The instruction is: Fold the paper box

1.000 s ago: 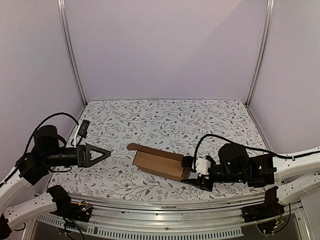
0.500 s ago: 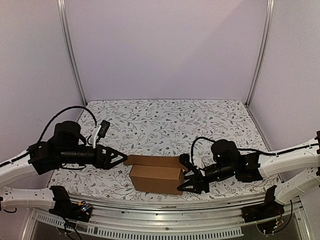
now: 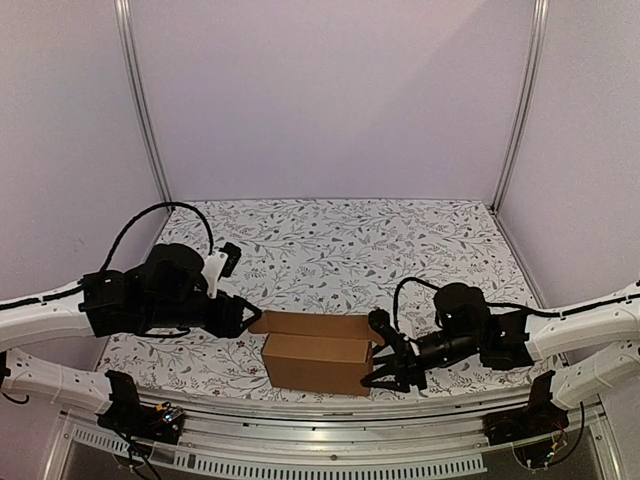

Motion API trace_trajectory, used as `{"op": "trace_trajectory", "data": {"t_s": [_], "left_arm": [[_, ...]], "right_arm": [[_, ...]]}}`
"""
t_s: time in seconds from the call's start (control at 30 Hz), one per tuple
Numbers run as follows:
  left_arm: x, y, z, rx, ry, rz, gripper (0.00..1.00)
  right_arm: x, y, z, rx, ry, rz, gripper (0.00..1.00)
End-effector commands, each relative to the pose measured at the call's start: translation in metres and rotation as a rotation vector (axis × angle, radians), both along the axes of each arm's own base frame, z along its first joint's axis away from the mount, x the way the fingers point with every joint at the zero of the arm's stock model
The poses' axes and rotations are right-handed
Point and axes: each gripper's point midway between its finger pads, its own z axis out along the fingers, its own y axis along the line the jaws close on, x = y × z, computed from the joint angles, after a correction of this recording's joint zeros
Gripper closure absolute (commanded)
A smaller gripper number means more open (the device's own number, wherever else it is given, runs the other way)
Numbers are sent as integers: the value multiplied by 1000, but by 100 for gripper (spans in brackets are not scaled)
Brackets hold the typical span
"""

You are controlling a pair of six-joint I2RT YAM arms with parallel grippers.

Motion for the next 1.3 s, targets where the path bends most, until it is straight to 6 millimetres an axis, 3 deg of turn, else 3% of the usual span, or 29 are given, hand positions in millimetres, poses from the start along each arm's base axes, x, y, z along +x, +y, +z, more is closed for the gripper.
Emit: {"op": "trace_trajectory", "data": {"t_s": [0.0, 0.23, 0.47, 0.7, 1.03, 1.27], "left_arm": [[-14, -9, 9, -59, 27, -62, 42], [-29, -13, 14, -150, 72, -104, 53], [-32, -8, 5, -153, 103, -82, 62], [-30, -5, 7, -160, 84, -67, 61], [-45, -24, 21, -266, 111, -180, 58], [-48, -24, 24, -284, 117, -188, 64]], "right_arm": [[1, 0, 9, 37, -6, -8, 66], [3, 0, 13, 46, -15, -12, 66], [3, 1, 16, 53, -18, -11, 67], [-4, 0, 23, 75, -11, 18, 67], [-4, 0, 29, 94, -12, 13, 67], [-1, 0, 28, 91, -10, -3, 67]]}}
